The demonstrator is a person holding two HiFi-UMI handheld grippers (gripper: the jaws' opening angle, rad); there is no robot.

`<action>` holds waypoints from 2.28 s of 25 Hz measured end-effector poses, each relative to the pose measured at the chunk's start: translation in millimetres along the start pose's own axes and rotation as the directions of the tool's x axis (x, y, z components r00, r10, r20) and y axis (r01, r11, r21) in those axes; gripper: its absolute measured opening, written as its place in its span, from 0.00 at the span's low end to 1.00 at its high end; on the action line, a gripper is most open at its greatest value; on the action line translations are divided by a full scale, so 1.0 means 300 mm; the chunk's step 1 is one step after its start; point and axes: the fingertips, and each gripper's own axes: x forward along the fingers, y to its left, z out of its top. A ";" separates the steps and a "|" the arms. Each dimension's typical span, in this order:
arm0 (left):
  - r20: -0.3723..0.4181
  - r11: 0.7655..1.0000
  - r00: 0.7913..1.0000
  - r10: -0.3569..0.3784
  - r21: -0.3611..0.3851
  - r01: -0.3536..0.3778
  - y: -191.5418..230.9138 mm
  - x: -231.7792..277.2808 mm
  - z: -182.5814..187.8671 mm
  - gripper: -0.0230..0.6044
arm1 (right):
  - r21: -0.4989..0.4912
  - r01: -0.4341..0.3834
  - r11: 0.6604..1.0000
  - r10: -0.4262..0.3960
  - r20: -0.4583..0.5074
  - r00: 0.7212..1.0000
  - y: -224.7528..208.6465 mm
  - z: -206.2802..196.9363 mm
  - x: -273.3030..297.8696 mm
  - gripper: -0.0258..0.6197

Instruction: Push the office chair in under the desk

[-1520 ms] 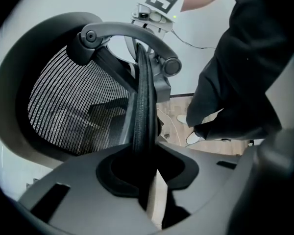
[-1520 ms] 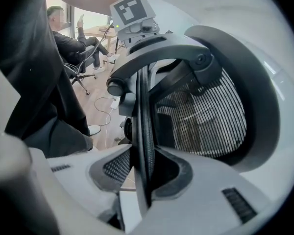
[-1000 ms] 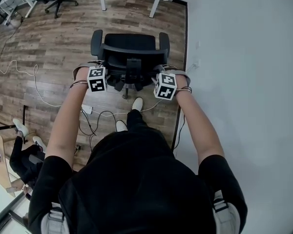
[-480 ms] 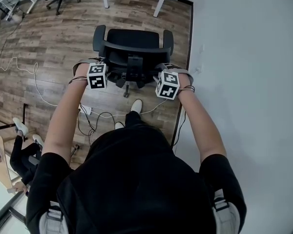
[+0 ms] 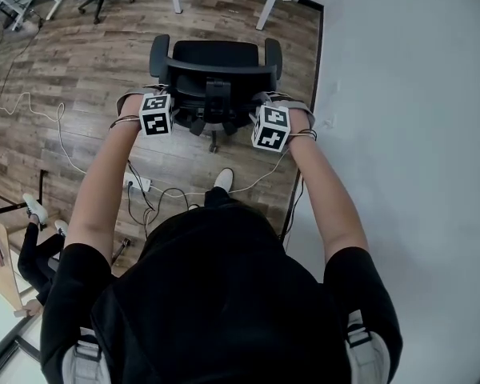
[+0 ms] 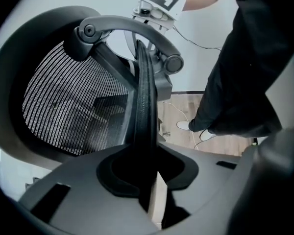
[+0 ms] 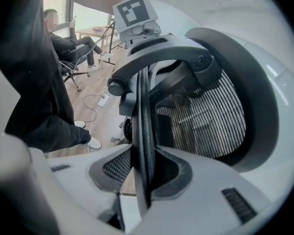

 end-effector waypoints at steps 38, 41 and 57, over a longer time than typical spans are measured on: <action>0.012 0.995 0.999 -0.038 0.089 0.037 0.849 0.137 -0.529 0.16 | 0.127 -0.039 0.991 0.048 -0.068 0.997 -0.805 0.336 0.413 0.21; 0.013 0.993 0.999 -0.050 0.109 0.048 0.910 0.152 -0.585 0.16 | 0.143 -0.034 0.989 0.045 -0.076 0.996 -0.855 0.373 0.447 0.21; 0.022 0.983 0.999 -0.042 0.177 0.038 1.147 0.212 -0.700 0.15 | 0.194 0.000 0.981 0.017 -0.087 0.996 -1.050 0.433 0.566 0.21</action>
